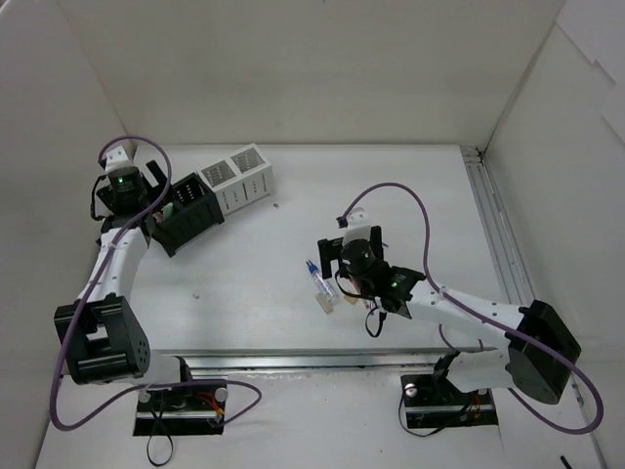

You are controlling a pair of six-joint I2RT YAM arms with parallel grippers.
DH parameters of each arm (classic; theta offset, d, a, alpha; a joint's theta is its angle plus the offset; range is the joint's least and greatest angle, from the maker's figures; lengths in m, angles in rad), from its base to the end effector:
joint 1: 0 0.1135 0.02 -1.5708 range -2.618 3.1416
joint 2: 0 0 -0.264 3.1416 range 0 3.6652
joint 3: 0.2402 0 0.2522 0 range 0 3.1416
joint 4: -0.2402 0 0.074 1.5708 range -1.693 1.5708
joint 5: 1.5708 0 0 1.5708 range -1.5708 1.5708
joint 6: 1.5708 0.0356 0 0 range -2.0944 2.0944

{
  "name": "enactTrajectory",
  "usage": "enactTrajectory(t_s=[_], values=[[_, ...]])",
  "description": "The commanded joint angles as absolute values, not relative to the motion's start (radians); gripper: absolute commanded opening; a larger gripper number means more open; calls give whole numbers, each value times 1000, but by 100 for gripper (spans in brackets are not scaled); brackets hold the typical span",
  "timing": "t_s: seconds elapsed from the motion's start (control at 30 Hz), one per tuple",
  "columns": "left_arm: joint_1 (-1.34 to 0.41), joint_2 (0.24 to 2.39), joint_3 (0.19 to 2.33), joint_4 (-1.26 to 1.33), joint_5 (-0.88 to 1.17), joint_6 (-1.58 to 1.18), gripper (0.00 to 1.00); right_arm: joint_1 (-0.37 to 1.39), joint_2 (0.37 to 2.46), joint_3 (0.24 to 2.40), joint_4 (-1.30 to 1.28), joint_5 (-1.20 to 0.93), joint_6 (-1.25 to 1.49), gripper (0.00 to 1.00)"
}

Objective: Sort the stationery into containers
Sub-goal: Place the pen in the storage box, then pick up the stationery from the center of the board.

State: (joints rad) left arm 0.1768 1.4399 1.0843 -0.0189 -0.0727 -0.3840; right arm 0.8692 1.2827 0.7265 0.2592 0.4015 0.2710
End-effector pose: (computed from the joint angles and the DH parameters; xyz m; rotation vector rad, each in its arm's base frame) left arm 0.3323 0.0620 0.3061 -0.5843 1.8550 -0.0667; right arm 0.1957 0.2101 0.2570 -0.2780 1.8436 0.4202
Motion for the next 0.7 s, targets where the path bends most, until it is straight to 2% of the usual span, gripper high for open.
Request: enactTrajectory(t_s=[0.0,0.07,0.2,0.33,0.43,0.67], values=[[129,1345,1195,-160,-58,-457,100,862,1230,741,172,541,360,98],[88,1312,1213,-225,-40,-477,100,842,1223,778,71,586,403,98],[-105,1263,1187,-352,-44,-576,100,784,1210,833,-80,634,559,98],[-280,1276,1108,-354,30,-649,100,678,1197,821,-135,560,655,98],[-400,1342,1086,-351,93,-669,100,597,1195,808,-146,450,676,98],[-609,1599,1160,-318,176,-758,100,529,1197,784,-170,456,658,98]])
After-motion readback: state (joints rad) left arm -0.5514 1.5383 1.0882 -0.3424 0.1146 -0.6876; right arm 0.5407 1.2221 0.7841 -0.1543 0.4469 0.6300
